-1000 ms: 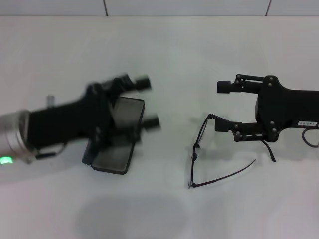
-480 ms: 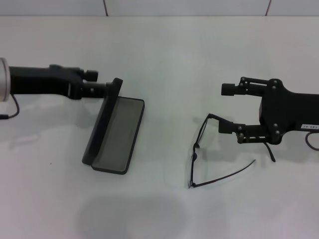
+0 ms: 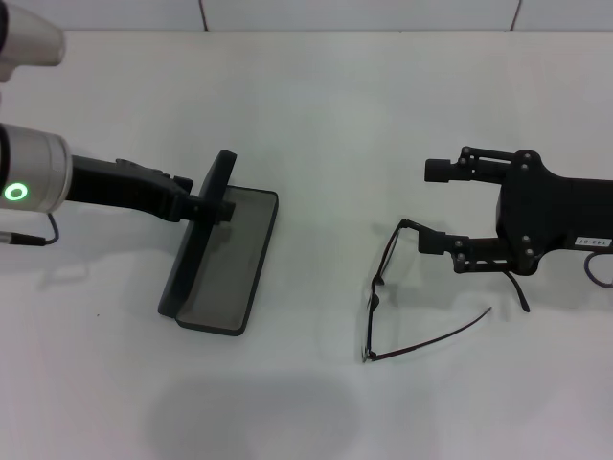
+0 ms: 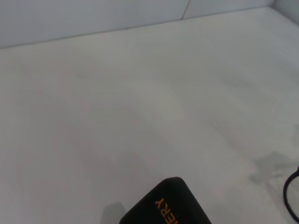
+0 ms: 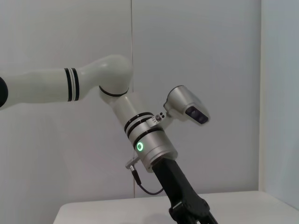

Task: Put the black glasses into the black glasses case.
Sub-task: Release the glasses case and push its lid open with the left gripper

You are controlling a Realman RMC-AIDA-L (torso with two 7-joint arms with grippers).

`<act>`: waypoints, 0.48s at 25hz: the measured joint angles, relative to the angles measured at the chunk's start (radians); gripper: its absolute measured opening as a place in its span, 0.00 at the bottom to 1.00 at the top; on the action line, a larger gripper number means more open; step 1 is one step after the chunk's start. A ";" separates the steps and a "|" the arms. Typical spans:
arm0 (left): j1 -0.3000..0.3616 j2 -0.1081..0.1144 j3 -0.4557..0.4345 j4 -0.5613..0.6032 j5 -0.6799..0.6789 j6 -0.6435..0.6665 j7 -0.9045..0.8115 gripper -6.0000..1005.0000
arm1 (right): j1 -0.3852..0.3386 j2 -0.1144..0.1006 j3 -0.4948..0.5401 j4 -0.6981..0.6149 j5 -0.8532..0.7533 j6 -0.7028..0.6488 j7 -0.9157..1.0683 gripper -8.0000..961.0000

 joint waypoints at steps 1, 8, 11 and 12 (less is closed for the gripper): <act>-0.001 0.000 0.008 0.001 0.009 -0.010 -0.009 0.81 | 0.000 0.000 0.000 0.000 0.000 0.000 0.000 0.77; -0.010 0.000 0.069 0.015 0.077 -0.051 -0.077 0.75 | 0.003 0.001 0.000 0.000 -0.001 0.002 0.000 0.76; -0.017 0.000 0.065 0.018 0.078 -0.051 -0.098 0.65 | 0.001 0.001 0.000 -0.012 -0.007 0.002 0.000 0.76; -0.021 0.003 0.062 0.018 0.078 -0.051 -0.108 0.62 | -0.002 0.001 -0.001 -0.020 -0.015 0.001 0.000 0.76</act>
